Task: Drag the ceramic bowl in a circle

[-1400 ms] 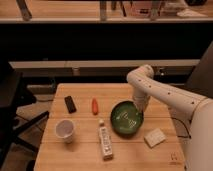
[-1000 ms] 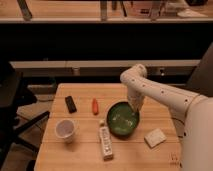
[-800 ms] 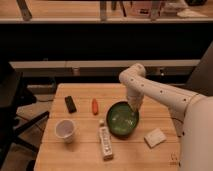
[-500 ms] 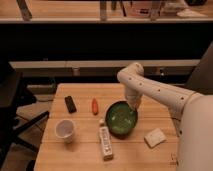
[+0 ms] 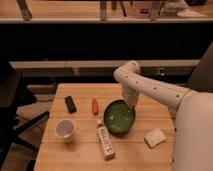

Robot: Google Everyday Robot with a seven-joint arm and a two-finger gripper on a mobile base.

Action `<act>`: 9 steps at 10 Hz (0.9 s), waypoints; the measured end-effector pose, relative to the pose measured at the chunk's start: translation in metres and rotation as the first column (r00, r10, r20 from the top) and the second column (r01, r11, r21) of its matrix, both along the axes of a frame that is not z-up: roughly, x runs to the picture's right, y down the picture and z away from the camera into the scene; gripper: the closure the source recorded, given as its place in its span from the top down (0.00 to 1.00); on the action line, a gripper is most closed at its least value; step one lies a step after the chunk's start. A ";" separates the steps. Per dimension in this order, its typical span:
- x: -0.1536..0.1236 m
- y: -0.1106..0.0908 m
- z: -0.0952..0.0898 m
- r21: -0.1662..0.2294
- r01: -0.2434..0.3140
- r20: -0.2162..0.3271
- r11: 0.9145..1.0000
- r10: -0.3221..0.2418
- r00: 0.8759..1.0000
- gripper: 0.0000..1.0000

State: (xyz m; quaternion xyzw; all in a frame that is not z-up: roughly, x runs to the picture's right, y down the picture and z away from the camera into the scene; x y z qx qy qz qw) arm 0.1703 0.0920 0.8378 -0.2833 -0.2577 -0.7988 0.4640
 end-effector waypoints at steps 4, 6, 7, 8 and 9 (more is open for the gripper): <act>0.019 -0.007 0.000 -0.002 -0.023 -0.009 1.000 0.023 1.000 0.00; 0.017 -0.010 0.000 -0.002 -0.022 -0.008 1.000 0.022 1.000 0.00; 0.014 -0.010 -0.002 -0.002 -0.008 -0.003 1.000 0.008 1.000 0.00; 0.009 -0.010 -0.004 -0.004 0.004 0.004 1.000 -0.004 1.000 0.00; 0.005 -0.010 -0.005 -0.006 0.014 0.011 1.000 -0.014 1.000 0.00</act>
